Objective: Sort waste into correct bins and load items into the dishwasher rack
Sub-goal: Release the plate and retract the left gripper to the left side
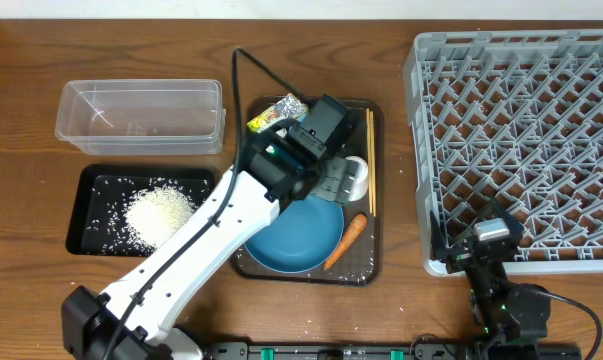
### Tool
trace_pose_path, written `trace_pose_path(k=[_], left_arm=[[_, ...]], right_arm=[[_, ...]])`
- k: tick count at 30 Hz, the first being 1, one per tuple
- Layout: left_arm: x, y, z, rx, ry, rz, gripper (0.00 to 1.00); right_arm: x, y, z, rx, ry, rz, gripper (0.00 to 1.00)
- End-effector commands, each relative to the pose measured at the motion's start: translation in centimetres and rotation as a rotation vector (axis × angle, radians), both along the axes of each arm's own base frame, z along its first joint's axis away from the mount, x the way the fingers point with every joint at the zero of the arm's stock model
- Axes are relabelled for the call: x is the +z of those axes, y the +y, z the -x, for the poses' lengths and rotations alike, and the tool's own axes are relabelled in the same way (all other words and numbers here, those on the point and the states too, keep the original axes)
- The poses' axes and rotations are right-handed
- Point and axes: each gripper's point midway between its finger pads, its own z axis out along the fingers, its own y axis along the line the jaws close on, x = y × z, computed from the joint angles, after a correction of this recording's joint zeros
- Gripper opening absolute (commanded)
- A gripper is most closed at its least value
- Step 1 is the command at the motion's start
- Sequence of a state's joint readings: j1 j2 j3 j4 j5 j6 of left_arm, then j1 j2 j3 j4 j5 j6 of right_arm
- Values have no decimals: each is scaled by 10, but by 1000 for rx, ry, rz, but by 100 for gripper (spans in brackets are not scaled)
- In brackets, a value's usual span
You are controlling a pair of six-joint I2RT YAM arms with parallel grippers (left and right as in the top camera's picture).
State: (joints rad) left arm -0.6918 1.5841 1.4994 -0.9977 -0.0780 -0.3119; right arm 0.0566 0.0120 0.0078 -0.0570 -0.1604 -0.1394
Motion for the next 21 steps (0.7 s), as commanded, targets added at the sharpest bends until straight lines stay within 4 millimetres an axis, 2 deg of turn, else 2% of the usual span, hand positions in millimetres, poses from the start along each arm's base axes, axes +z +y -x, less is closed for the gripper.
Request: trace_pose_path(k=[1, 6, 11, 16, 18, 21], left_arm=[[5, 68, -33, 326, -94, -132, 95], [-1, 142, -37, 510, -14, -196, 100], [-7, 206, -20, 668, 102, -262, 100], [-9, 258, -3, 875, 173, -267, 100], [-11, 270, 3, 981, 201, -220, 100], [-17, 269, 6, 1067, 266, -84, 100]], right_arm=[[-1, -3, 0, -13, -2, 8, 99], [-1, -3, 0, -13, -2, 8, 99], [-1, -3, 0, -13, -2, 8, 99], [-1, -3, 0, -13, -2, 8, 99], [-1, -3, 0, -13, -2, 8, 99], [-1, -3, 0, -13, -2, 8, 99]])
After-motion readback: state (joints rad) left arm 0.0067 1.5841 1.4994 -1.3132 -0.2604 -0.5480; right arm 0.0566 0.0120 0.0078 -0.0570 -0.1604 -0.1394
